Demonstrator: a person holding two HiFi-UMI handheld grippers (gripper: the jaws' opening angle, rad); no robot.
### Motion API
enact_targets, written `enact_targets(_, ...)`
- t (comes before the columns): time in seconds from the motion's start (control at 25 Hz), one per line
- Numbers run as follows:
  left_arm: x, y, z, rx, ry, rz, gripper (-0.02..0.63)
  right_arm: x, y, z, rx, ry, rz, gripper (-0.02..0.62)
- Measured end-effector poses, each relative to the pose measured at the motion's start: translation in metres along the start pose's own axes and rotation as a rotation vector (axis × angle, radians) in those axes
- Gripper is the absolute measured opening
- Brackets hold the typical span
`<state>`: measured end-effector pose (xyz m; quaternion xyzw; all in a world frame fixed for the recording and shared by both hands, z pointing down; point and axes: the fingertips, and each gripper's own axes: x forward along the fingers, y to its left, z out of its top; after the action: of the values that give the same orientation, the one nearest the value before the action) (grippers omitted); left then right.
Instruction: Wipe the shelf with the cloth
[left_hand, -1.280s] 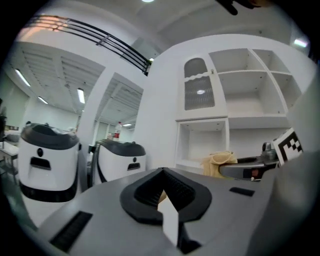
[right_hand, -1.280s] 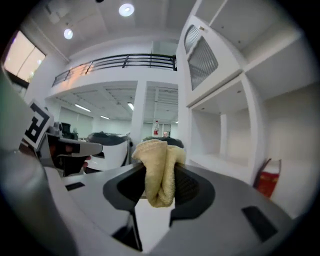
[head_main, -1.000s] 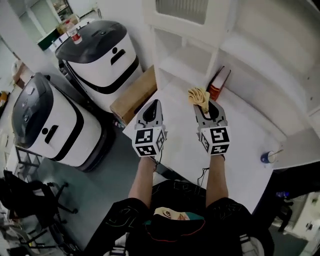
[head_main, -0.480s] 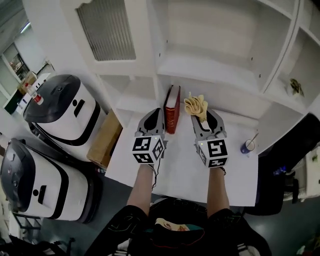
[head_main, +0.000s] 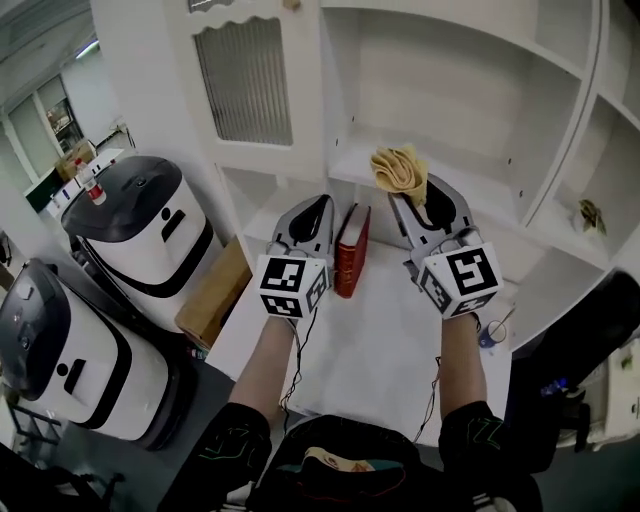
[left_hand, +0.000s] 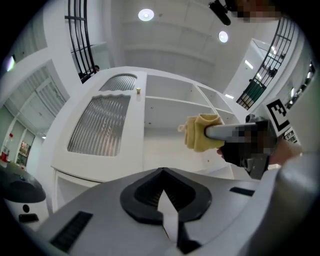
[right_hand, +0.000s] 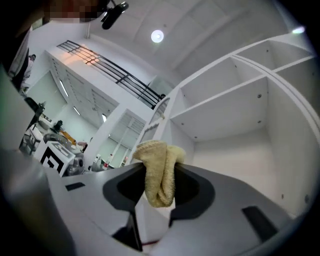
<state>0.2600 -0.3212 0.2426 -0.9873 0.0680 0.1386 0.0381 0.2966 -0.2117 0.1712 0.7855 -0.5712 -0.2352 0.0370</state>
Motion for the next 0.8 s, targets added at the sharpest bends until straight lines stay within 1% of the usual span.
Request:
enact_targets(0.08,-0.002,0.002,0.021,-0.023,-0.017,-0.004,-0.001,0.012,-0.004,0.025,0.006,-0.042,0.033,0.138)
enact_targets(0.12,-0.002,0.002,0.035,-0.020,-0.036,-0.011,0.000,0.020,-0.006,0.035,-0.009,-0.053,0.042,0.138)
enact_targets(0.2,0.002,0.002,0.063,-0.003,-0.078,-0.016,0.000,0.039,-0.012,0.048,-0.047,-0.056,0.039,0.138)
enact_targets(0.28,0.006,0.001,0.082,0.028,-0.103,-0.019,0.000,0.058,-0.019,0.052,-0.062,-0.045,0.028,0.138)
enact_targets(0.4,0.015,-0.004,0.093,0.082,-0.101,-0.032,0.000,0.082,-0.032,0.053,-0.070,-0.025,0.011,0.138)
enact_targets(0.6,0.022,-0.003,0.100,0.104,-0.097,-0.026,-0.001,0.114,-0.051,0.048,-0.061,-0.002,-0.015,0.138)
enact_targets(0.72,0.020,0.006,0.108,0.101,-0.104,-0.018,0.000,0.132,-0.054,0.048,-0.046,0.009,-0.026,0.138)
enact_targets(0.8,0.015,0.016,0.115,0.131,-0.104,-0.010,0.000,0.148,-0.052,0.052,-0.038,0.012,-0.040,0.138)
